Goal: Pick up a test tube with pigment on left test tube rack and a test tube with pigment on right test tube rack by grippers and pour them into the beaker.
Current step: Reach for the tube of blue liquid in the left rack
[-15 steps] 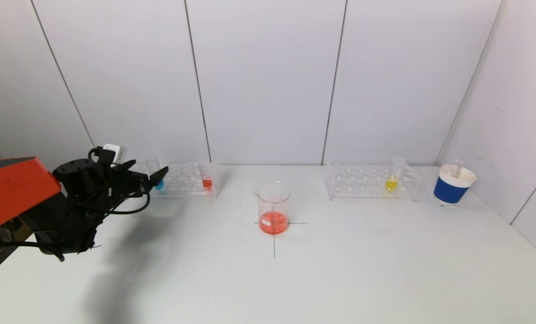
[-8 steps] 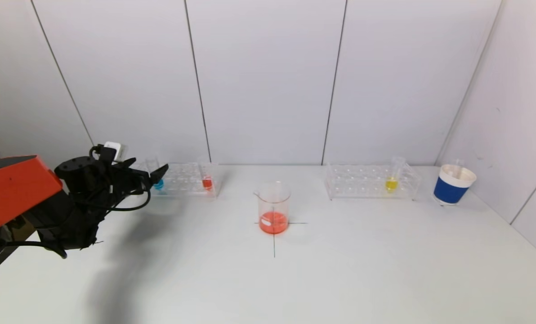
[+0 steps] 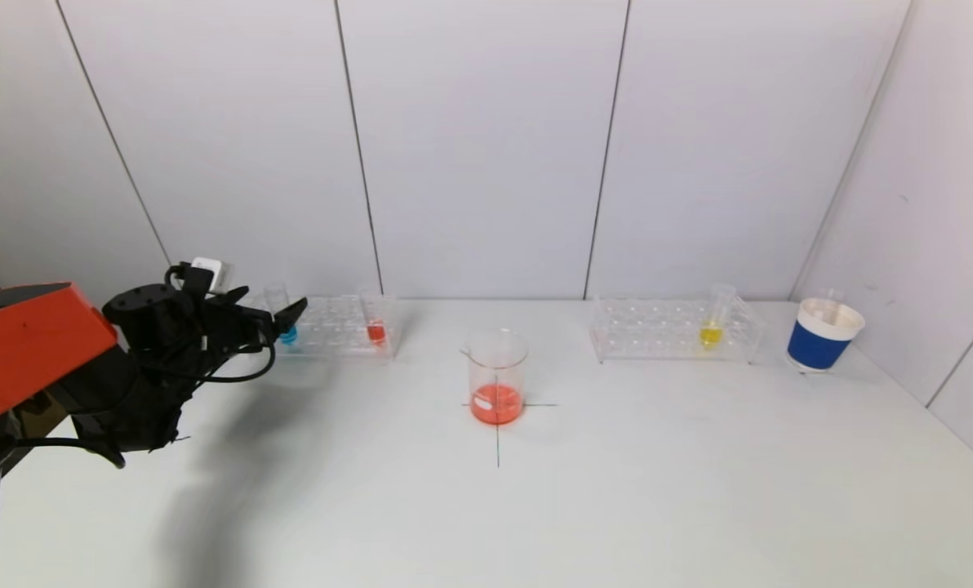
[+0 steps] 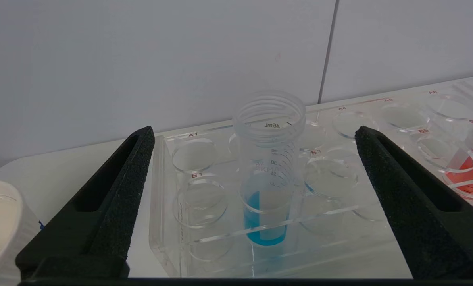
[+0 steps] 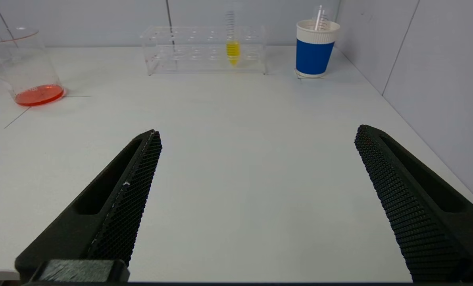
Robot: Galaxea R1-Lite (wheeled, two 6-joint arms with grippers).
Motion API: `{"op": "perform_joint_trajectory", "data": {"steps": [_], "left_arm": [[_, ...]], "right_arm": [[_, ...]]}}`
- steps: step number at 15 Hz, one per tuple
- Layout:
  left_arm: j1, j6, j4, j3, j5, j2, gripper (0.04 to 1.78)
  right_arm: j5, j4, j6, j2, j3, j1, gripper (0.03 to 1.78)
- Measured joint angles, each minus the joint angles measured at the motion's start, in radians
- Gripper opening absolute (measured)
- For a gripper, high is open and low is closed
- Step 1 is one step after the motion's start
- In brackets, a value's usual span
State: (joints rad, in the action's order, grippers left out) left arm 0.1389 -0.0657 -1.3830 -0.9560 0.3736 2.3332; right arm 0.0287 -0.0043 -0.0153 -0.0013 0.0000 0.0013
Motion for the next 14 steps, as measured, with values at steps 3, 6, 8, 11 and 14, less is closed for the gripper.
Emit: {"op": "perform_joint_trajectory", "data": {"steps": [3, 6, 8, 11, 14], "left_arm": [[0.0, 0.0, 0.0, -0.004, 0.0, 0.003, 1.76], [0.0, 0.0, 0.0, -0.006, -0.002, 0.003, 1.76], [0.001, 0.0, -0.001, -0.006, -0.007, 0.003, 1.76], [0.002, 0.0, -0.003, -0.005, -0.009, 0.002, 1.76], [0.002, 0.0, -0.003, -0.003, -0.009, 0.001, 1.76]], "right_arm": [[0.0, 0.0, 0.0, 0.0, 0.0, 0.0, 1.77], [0.0, 0.0, 0.0, 0.0, 0.0, 0.0, 1.77], [0.0, 0.0, 0.0, 0.0, 0.0, 0.0, 1.77], [0.0, 0.0, 0.0, 0.0, 0.0, 0.0, 1.77], [0.0, 0.0, 0.0, 0.0, 0.0, 0.0, 1.77]]}}
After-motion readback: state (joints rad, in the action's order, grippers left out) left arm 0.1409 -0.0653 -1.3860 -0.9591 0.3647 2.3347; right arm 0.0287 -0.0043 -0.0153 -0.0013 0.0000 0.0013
